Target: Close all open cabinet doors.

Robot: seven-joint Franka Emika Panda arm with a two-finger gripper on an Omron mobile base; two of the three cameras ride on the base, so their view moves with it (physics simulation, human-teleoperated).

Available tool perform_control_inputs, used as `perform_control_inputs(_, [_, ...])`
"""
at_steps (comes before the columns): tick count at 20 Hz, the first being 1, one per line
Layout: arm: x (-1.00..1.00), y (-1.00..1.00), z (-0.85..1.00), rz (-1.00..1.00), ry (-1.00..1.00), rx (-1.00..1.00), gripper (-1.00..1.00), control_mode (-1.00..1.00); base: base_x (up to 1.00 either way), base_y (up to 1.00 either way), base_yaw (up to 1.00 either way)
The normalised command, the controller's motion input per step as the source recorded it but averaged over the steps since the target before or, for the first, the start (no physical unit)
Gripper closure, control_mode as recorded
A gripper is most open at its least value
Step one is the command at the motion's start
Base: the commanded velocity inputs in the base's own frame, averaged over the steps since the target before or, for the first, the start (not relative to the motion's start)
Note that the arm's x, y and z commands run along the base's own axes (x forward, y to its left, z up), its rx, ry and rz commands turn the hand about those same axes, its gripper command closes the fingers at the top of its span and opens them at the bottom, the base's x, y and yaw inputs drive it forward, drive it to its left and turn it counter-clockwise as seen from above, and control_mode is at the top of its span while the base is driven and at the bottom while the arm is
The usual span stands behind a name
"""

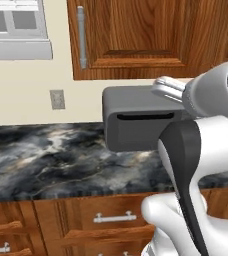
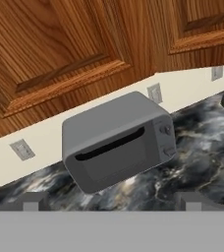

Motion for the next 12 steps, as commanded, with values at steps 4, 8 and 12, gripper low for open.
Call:
perform_control_inputs(4, [0.00,0.00,0.00,0.00,0.00,0.00,-1.00,1.00,-0.29,-0.26,-0.10])
perform_control_inputs(8, [0.00,0.00,0.00,0.00,0.00,0.00,-1.00,1.00,-0.44,-0.18,-0.11])
perform_control_inputs(12, [0.00,0.00,0.00,0.00,0.00,0.00,-1.00,1.00,-0.21,0.00,-0.13])
